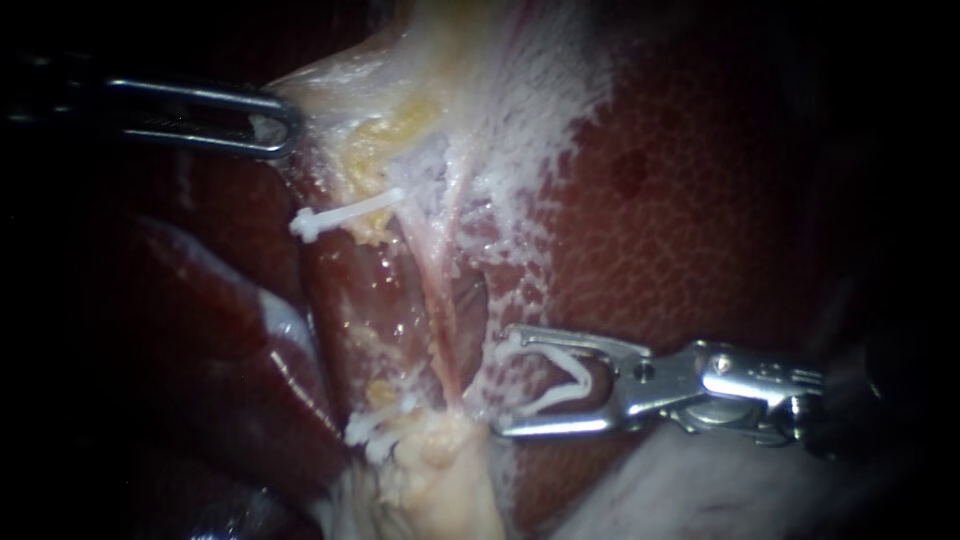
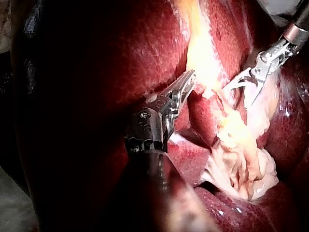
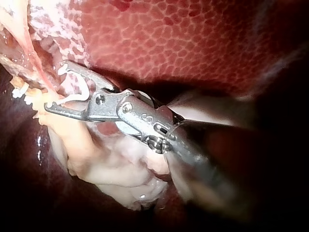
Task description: Clipping first clip right tube
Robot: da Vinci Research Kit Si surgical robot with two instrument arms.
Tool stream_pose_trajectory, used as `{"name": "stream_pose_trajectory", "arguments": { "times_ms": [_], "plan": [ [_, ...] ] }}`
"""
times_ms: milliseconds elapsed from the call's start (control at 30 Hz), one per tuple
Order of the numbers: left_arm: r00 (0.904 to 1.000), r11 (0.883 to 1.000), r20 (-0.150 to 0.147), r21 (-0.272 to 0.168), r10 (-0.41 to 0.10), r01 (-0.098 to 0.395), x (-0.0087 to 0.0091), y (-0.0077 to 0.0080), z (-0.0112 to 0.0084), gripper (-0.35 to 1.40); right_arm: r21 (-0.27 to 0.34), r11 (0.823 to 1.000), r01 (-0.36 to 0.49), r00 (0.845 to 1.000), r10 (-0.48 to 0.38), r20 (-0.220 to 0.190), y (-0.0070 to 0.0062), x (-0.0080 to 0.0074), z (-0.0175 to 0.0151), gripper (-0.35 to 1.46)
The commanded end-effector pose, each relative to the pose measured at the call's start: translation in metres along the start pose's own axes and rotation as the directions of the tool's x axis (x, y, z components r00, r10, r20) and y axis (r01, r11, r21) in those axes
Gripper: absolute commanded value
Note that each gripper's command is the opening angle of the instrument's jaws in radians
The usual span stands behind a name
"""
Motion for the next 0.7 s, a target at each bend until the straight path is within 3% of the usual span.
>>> {"name": "stream_pose_trajectory", "arguments": {
  "times_ms": [33,467,700],
  "plan": [
    [1.0000,1.000,0.001,-0.004,0.001,-0.001,0.0000,-0.0002,0.0000,-0.35,-0.001,1.000,-0.006,1.000,0.006,0.001,0.0001,0.0000,0.0003,0.60],
    [1.0000,1.000,0.002,-0.006,0.000,0.000,-0.0001,-0.0005,-0.0001,-0.35,0.019,1.000,-0.016,1.000,0.016,0.007,-0.0002,0.0008,0.0029,0.60],
    [1.0000,1.000,0.002,-0.006,0.000,0.000,-0.0001,-0.0005,0.0000,-0.35,0.059,0.998,-0.029,0.999,0.028,0.018,-0.0015,0.0013,0.0036,0.60]
  ]
}}
